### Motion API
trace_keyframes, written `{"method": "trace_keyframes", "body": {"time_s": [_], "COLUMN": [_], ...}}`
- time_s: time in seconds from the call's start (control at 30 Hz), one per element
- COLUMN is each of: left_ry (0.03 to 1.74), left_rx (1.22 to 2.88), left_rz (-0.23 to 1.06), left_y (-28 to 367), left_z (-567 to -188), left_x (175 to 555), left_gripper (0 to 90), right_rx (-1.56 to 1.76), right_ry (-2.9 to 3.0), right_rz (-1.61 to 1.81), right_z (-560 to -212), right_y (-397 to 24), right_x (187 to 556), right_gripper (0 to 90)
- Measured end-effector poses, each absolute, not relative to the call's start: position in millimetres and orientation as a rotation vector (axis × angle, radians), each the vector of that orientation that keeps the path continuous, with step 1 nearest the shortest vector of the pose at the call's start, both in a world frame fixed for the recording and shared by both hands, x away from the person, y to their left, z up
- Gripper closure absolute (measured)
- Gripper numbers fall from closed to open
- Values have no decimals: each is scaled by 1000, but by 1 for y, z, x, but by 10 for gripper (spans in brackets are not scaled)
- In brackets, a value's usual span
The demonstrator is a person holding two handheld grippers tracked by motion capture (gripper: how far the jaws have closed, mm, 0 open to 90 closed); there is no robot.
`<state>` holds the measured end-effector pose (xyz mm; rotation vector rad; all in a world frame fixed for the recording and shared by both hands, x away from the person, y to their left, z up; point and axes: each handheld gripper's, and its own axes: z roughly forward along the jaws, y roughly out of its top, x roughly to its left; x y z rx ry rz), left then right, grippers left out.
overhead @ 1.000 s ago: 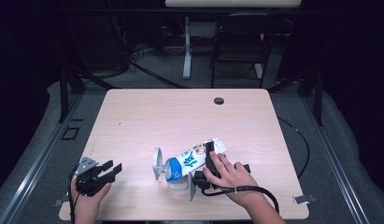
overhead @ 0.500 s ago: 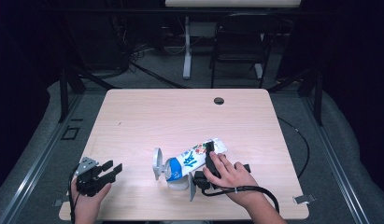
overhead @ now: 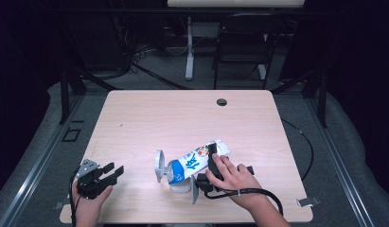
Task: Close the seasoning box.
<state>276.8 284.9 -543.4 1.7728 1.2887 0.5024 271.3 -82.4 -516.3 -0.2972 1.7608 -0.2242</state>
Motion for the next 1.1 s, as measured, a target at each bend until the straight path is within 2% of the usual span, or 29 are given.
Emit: {"method": "trace_keyframes", "body": {"time_s": [1.1], "left_ry": [1292], "left_rx": [1767], "left_rz": [504], "left_y": [286], "left_z": [-544], "left_x": [277], "left_gripper": [537], "right_rx": [-315], "right_ry": [1756], "right_rz": [-225], "right_z": [-515], "right_y": [-82], "right_x": [271], "right_gripper": [482]}}
